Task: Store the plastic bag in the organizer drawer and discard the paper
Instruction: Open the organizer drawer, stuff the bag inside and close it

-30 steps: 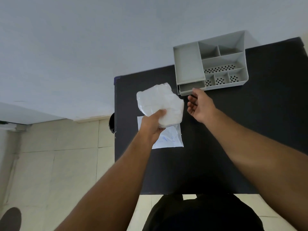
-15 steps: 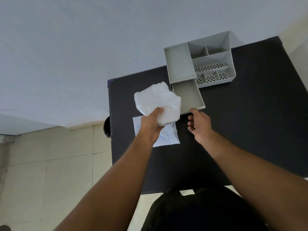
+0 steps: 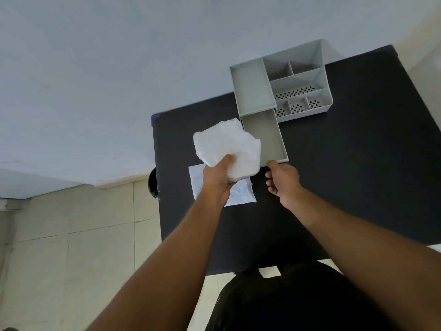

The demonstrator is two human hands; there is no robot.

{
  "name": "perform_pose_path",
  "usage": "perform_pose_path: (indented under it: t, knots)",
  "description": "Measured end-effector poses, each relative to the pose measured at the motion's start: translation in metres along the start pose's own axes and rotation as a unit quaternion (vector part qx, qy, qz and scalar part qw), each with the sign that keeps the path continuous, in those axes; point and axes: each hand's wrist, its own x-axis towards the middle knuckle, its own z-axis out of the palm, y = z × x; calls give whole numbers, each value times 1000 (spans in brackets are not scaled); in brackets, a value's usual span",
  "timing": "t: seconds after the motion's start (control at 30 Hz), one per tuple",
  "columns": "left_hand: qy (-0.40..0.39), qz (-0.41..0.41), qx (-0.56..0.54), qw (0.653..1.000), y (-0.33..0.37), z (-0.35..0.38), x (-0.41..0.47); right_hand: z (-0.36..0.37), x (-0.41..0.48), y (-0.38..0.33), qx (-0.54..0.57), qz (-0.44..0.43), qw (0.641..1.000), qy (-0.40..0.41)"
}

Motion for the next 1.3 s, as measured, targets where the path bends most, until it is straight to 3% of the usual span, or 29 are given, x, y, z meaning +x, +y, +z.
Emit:
perform_pose_path:
  t: [0.63, 0.77, 0.97, 1.1, 1.3]
  knots:
    - [-30, -9, 17, 999, -6, 4, -1, -10, -9, -4, -65, 57, 995, -45]
    - [-75, -38, 32, 996, -4, 5, -1, -9, -20, -10, -1, 49, 996, -71]
    - [-109, -43, 161, 980, -5, 23, 4, -16, -20, -37, 92, -89, 991, -38]
    - [-36, 31, 332, 942, -5, 45, 11, -26, 1, -47, -35, -212, 976, 21]
    - [32, 97, 444, 890, -14, 55, 23, -31, 31, -58, -202, -261, 943, 52]
